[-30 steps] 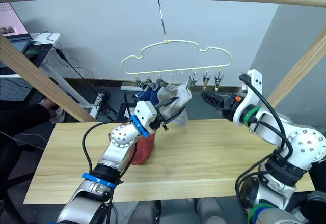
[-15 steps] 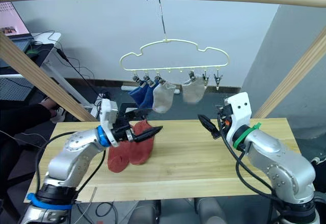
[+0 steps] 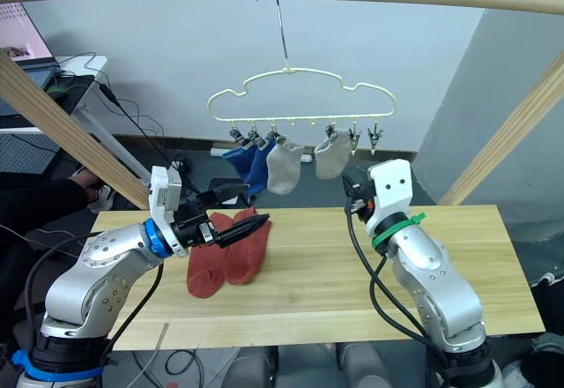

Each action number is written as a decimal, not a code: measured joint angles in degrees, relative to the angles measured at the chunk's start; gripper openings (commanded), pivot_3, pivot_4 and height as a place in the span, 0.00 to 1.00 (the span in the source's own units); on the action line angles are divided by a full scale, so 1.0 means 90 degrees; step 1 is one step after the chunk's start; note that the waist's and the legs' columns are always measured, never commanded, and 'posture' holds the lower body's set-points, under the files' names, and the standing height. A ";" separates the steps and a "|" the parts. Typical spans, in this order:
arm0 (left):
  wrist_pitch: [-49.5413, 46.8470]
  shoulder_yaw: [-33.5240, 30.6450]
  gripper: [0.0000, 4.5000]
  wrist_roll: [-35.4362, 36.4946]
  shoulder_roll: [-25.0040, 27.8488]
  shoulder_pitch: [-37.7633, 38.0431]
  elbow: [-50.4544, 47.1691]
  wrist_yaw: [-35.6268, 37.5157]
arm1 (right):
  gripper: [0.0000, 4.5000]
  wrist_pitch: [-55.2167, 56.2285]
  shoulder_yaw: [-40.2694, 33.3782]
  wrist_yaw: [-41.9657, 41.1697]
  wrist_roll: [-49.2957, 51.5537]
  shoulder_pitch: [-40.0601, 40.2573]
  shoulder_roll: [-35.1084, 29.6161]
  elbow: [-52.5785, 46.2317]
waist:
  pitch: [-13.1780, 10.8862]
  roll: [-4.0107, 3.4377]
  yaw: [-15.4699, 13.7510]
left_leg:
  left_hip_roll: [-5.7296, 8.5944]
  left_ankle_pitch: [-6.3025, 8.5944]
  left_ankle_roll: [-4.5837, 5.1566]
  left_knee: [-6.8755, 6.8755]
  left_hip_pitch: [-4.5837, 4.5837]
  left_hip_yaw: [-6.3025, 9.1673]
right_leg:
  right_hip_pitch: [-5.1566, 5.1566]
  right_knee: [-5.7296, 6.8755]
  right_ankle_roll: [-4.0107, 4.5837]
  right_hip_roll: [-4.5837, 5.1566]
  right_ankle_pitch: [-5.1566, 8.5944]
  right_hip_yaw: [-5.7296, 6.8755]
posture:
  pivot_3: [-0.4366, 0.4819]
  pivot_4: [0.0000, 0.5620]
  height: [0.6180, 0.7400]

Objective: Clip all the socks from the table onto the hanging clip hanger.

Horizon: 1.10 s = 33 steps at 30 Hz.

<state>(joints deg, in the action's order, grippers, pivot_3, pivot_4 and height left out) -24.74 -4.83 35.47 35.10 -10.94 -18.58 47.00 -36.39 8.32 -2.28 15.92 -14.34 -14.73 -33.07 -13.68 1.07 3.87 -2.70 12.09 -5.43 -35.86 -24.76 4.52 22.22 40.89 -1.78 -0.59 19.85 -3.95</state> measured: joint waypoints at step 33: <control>-0.0151 -0.0006 1.00 0.0064 -0.0063 -0.0061 -0.0160 0.0069 | 0.37 0.0541 -0.0301 0.0434 -0.1602 -0.1088 0.1133 0.1500 | 0.0000 0.0000 -0.0091 | 0.0000 0.0000 0.0001 -0.0009 0.0002 0.0001 | 0.0000 0.0018 0.0002 0.0002 -0.0001 0.0002 | 0.49 0.36 1.00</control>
<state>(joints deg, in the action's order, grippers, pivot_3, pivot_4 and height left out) -26.09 -4.88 36.05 34.53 -11.49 -20.02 47.62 -31.52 5.61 1.62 1.50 -24.13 -4.53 -19.57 -13.68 1.07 3.05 -2.70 12.09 -5.42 -35.94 -24.74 4.53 22.21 41.05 -1.76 -0.57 19.84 -3.93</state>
